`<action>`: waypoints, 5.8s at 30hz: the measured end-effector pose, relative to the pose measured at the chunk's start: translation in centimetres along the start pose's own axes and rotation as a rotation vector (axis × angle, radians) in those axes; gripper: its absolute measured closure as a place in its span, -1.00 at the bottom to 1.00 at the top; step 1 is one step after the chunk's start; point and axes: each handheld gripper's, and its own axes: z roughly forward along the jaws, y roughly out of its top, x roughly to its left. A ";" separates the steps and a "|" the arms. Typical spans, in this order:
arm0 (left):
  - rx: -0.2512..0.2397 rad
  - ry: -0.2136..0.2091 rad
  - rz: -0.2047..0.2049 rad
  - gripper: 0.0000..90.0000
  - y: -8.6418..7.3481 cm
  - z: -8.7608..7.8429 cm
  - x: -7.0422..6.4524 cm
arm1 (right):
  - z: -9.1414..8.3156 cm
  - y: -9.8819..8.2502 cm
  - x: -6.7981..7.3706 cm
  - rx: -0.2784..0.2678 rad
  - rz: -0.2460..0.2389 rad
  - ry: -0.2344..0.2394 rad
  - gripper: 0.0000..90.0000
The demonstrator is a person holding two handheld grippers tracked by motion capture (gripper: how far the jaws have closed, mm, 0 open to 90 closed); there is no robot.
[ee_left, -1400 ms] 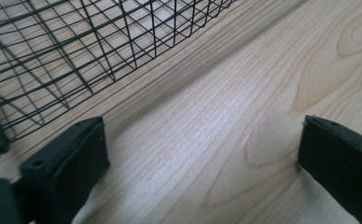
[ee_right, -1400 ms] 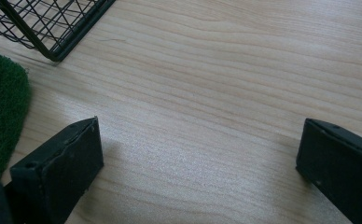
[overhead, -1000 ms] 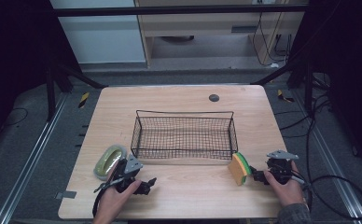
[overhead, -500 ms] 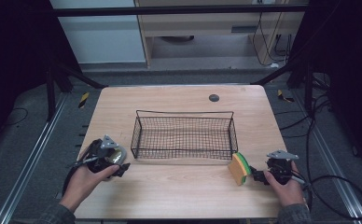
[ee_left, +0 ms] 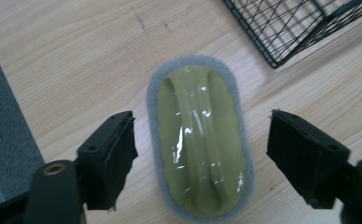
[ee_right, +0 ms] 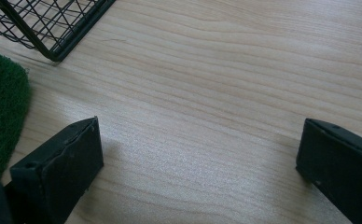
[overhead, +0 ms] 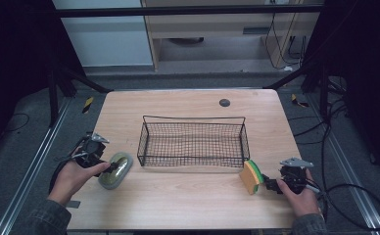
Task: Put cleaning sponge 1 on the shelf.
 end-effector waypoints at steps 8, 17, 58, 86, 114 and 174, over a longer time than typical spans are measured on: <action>0.111 -0.031 -0.023 -0.12 0.8 1.2 0.8 | 0.0 0.0 0.0 0.000 0.000 0.000 -0.98; 0.188 -0.040 -0.022 0.15 1.7 2.5 0.4 | 0.0 0.0 0.0 -0.001 0.001 0.000 -0.98; 0.247 -0.045 0.075 0.57 1.9 2.3 0.2 | 0.0 0.0 0.0 -0.002 -0.006 -0.003 -0.98; 0.135 -0.038 0.350 0.57 0.1 -1.3 0.0 | 0.0 0.0 0.0 -0.001 -0.005 -0.002 -0.98; 0.075 -0.006 0.499 0.57 2.6 -4.9 -1.3 | 0.0 0.0 -0.1 -0.001 -0.008 0.001 -0.98; -0.013 0.002 0.680 0.57 11.6 -6.1 0.0 | 0.1 0.1 0.1 -0.002 -0.010 -0.001 -0.98</action>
